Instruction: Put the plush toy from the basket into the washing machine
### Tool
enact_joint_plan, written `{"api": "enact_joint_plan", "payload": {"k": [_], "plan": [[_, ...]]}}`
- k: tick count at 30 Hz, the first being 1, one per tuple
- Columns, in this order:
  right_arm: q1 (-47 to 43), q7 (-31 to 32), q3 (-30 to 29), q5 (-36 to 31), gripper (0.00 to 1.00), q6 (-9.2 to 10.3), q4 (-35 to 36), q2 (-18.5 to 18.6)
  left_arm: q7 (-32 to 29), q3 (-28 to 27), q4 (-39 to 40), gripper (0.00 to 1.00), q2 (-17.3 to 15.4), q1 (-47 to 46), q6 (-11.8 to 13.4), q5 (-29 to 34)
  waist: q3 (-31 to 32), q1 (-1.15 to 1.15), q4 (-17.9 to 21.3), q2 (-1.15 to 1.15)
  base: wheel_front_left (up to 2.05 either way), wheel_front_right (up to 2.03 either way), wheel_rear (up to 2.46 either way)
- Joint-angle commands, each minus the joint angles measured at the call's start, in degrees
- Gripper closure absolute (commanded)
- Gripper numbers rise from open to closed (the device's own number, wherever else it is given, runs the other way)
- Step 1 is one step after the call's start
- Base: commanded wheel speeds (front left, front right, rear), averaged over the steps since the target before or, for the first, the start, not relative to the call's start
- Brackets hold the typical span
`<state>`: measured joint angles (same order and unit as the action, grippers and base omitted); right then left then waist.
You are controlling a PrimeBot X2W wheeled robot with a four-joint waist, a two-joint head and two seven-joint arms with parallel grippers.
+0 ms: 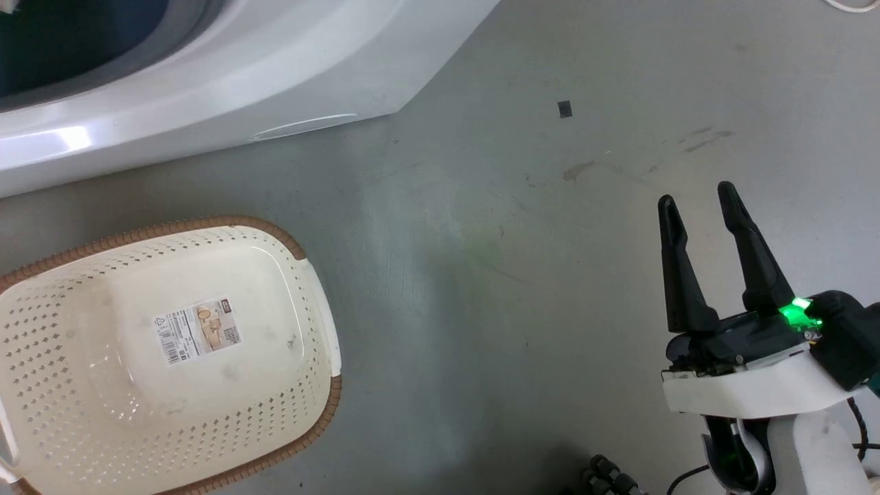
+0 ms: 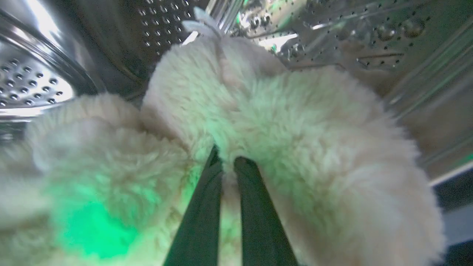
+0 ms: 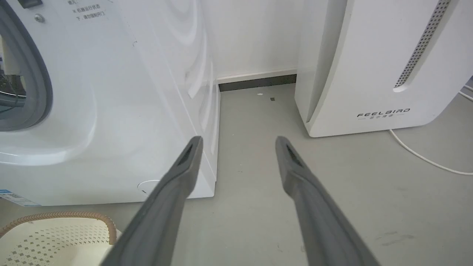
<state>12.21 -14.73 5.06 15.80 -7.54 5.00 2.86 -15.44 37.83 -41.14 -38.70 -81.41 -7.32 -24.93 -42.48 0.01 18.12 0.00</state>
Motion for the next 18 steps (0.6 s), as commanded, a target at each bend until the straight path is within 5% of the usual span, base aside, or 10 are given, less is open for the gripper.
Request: {"api": "enact_joint_plan", "payload": {"k": [1,8,9,10,18], "plan": [[0.5,-0.3,0.1,0.1,0.00,0.05,0.1,0.0,-0.7,0.4,-0.9,1.00,-0.7,-0.7,-0.2,-1.3,-0.1,-0.01,-0.1,0.00,0.00,0.00,0.00],[0.7,-0.3,0.4,-0.3,0.00,0.05,-0.2,0.0,-2.7,7.4,-2.9,1.00,-1.3,-1.8,-0.2,-8.9,0.3,-0.01,-0.8,0.00,0.00,0.00,0.00],[0.7,-0.3,0.5,-0.4,0.00,0.05,-0.3,0.0,-2.0,7.9,-3.2,0.92,-1.4,-1.9,-0.2,-9.7,0.6,-0.01,-0.9,0.00,0.00,0.00,0.00],[0.6,-0.3,0.5,-0.5,0.00,0.05,-0.5,0.0,-1.1,8.4,-3.6,0.00,-1.5,-1.9,-0.2,-10.3,1.1,-0.01,-1.0,0.00,0.00,0.00,0.00],[-0.4,-0.3,-0.6,-2.1,0.00,0.05,-2.0,0.0,7.2,10.4,-8.2,0.00,0.5,2.2,-0.2,-15.4,7.4,-0.01,-2.5,0.00,0.00,0.00,0.00]]}}
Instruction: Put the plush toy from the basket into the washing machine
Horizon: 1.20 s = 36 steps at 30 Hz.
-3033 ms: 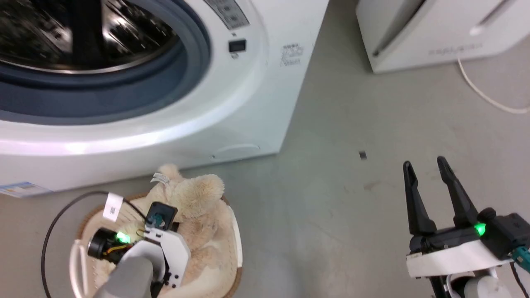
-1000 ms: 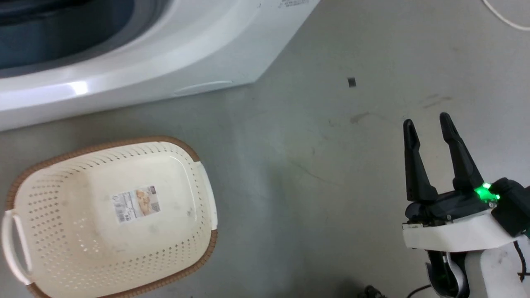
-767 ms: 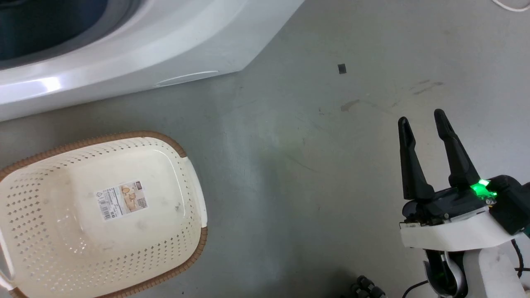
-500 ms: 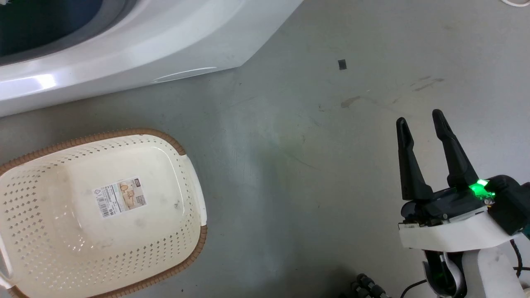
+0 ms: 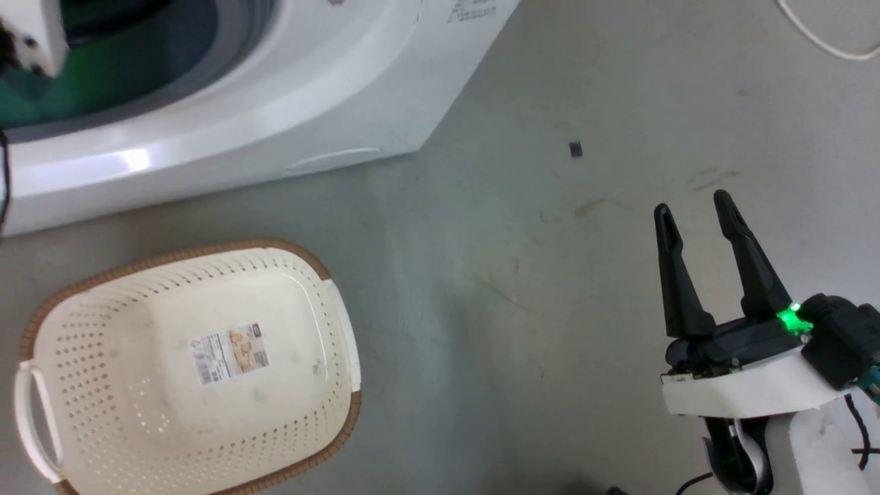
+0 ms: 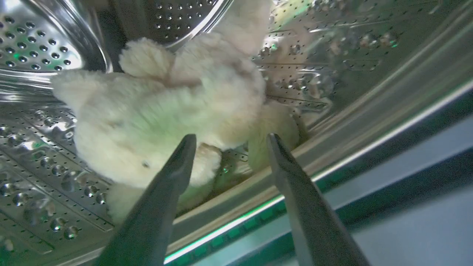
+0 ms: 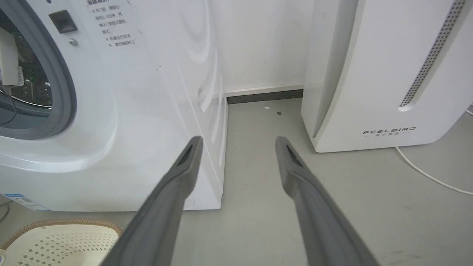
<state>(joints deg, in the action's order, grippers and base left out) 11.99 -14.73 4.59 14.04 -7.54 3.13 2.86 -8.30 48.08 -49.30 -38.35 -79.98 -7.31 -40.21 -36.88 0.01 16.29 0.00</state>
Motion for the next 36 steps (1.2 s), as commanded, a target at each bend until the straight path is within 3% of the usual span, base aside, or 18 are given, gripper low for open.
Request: {"api": "enact_joint_plan", "payload": {"k": [1,8,12,15,23,30,36], "plan": [[-0.4,-0.3,-0.4,-0.5,0.00,0.05,-0.3,0.0,1.6,0.2,-0.7,0.00,0.7,1.9,-0.2,-0.7,3.1,-0.01,-1.0,0.00,0.00,0.00,0.00],[-2.2,-0.3,-1.8,-2.3,0.00,0.05,-1.5,0.0,13.7,-1.6,-3.9,0.00,4.9,10.5,0.5,-4.3,12.0,-0.01,-3.8,0.00,0.00,0.00,0.00],[-3.7,-0.3,-2.4,-3.2,0.00,0.05,-2.0,0.0,21.0,-2.9,-3.6,0.00,7.3,16.3,2.4,-5.4,17.4,-0.01,-5.6,0.00,0.00,0.00,0.00],[-5.2,-0.3,-2.8,-4.0,0.00,0.05,-2.3,0.0,23.0,-4.7,-0.7,0.00,8.5,21.0,4.4,-5.6,21.3,-0.01,-7.1,0.00,0.00,0.00,0.00],[-8.7,-0.3,-3.9,-5.2,0.00,0.05,-2.3,0.0,23.3,-17.9,23.9,0.00,9.9,40.3,12.9,1.5,29.0,-0.01,-10.1,0.00,0.00,0.00,0.00],[-11.6,-0.3,-3.9,-4.5,0.00,0.05,-2.3,0.0,23.3,-25.9,40.5,0.00,13.6,59.1,19.1,8.7,33.3,-0.01,-11.7,0.00,0.00,0.00,0.00],[-13.1,-0.3,-3.9,-6.1,0.00,0.05,-2.3,0.0,23.3,-28.7,46.3,0.00,16.5,69.7,21.3,12.2,35.0,-0.01,-12.4,0.00,0.00,0.00,0.00]]}}
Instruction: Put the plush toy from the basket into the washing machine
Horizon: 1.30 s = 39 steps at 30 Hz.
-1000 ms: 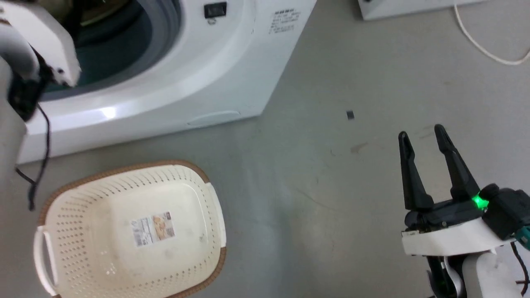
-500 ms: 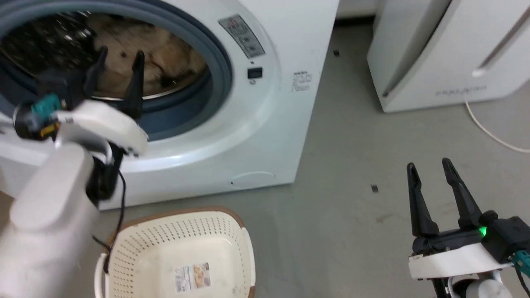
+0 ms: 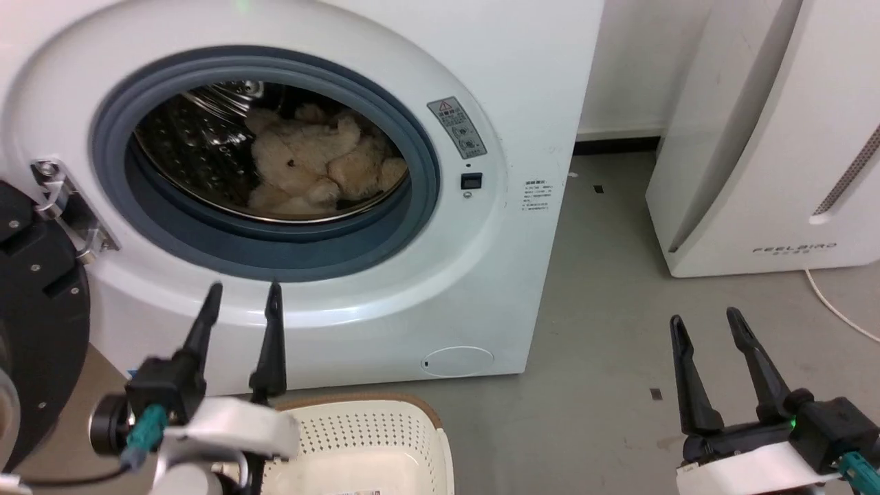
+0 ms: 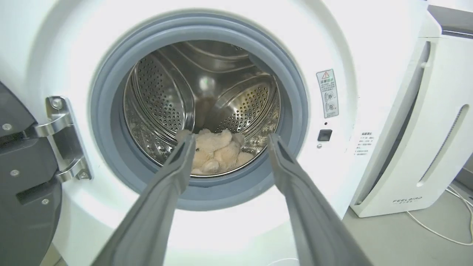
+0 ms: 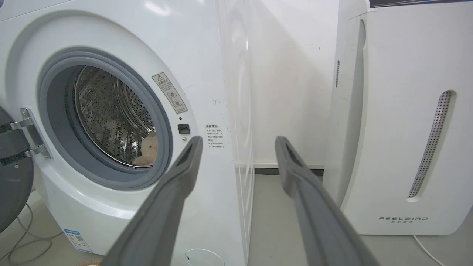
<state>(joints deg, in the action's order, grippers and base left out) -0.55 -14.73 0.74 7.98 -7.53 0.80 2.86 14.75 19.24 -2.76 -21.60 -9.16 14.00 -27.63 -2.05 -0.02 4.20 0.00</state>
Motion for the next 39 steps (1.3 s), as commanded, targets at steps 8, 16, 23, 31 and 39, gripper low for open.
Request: {"api": "enact_joint_plan", "payload": {"k": [8,16,23,31,39], "plan": [[-2.0,-0.3,0.8,0.4,0.00,0.04,-0.3,0.0,0.2,-4.1,2.1,0.00,4.0,9.3,-1.8,2.7,1.7,0.02,-0.3,0.00,0.00,0.00,0.00],[-3.4,-0.3,0.9,0.7,0.00,0.04,-0.7,0.0,0.2,-7.1,1.5,0.00,7.7,14.9,-4.5,7.1,2.4,0.02,-0.9,0.00,0.00,0.00,0.00],[-3.0,0.1,1.1,0.6,1.00,-0.01,-0.9,0.0,-0.1,-9.0,1.1,1.00,10.0,15.7,-5.9,8.8,2.5,0.02,-1.4,0.00,0.00,0.00,0.00],[-2.8,0.7,1.0,0.2,1.00,-0.01,-0.9,0.0,-0.7,-9.4,1.2,1.00,10.4,15.4,-6.3,9.6,2.5,0.02,-1.5,0.00,0.00,0.00,0.00],[-2.6,1.7,0.9,-0.3,1.00,-0.01,-0.9,0.0,-1.7,-10.1,1.3,1.00,11.0,15.0,-6.8,10.8,2.5,0.02,-1.7,0.00,0.00,0.00,0.00]]}}
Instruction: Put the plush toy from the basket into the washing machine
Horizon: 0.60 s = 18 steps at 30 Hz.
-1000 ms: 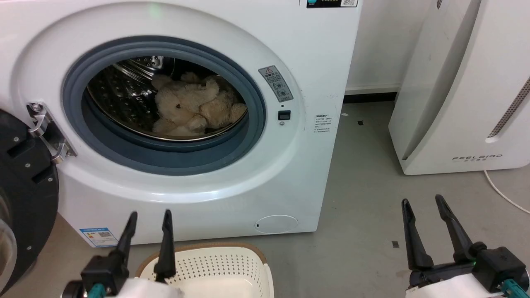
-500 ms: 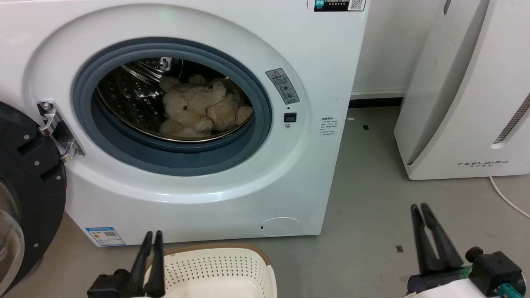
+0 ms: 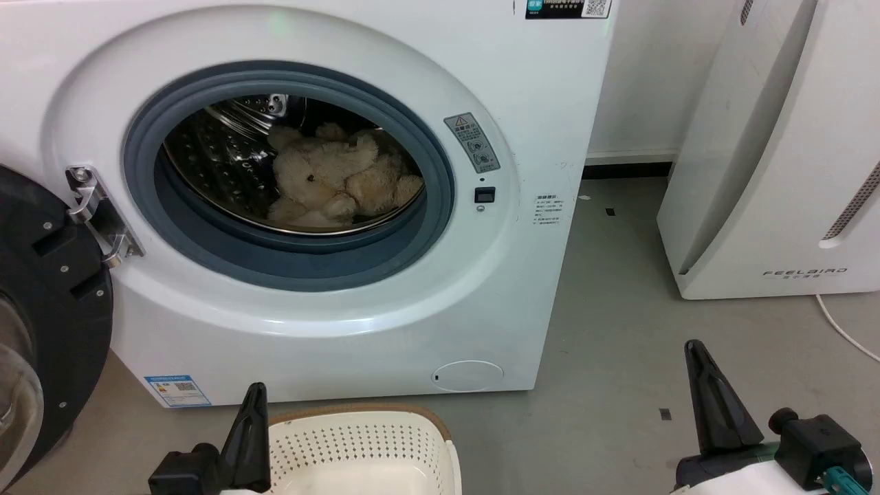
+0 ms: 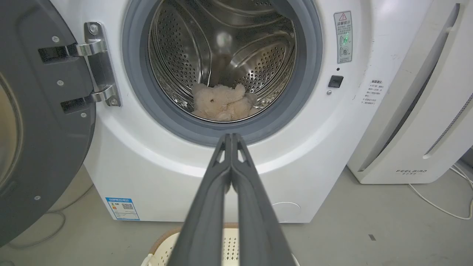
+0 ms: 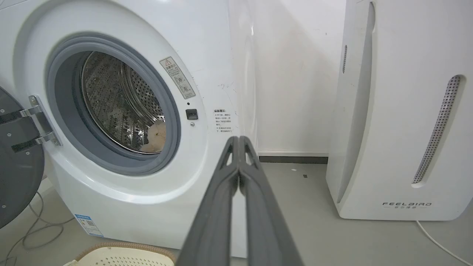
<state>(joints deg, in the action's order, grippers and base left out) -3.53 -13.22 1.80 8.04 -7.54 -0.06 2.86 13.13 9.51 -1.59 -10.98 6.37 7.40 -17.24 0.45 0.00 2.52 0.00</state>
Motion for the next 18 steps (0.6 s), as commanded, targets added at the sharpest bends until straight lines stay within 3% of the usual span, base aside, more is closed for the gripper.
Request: {"api": "enact_joint_plan", "payload": {"k": [1,18], "plan": [[0.4,0.3,-0.2,-0.5,1.00,0.01,0.0,0.0,-0.2,-0.4,0.1,1.00,0.4,-0.6,-0.3,0.6,0.0,0.00,0.0,0.00,0.00,0.00,0.00],[0.9,2.3,-0.4,-1.6,1.00,0.01,0.0,0.0,-2.2,-1.8,0.4,1.00,1.6,-1.5,-1.4,3.2,-0.1,0.00,-0.4,0.00,0.00,0.00,0.00]]}}
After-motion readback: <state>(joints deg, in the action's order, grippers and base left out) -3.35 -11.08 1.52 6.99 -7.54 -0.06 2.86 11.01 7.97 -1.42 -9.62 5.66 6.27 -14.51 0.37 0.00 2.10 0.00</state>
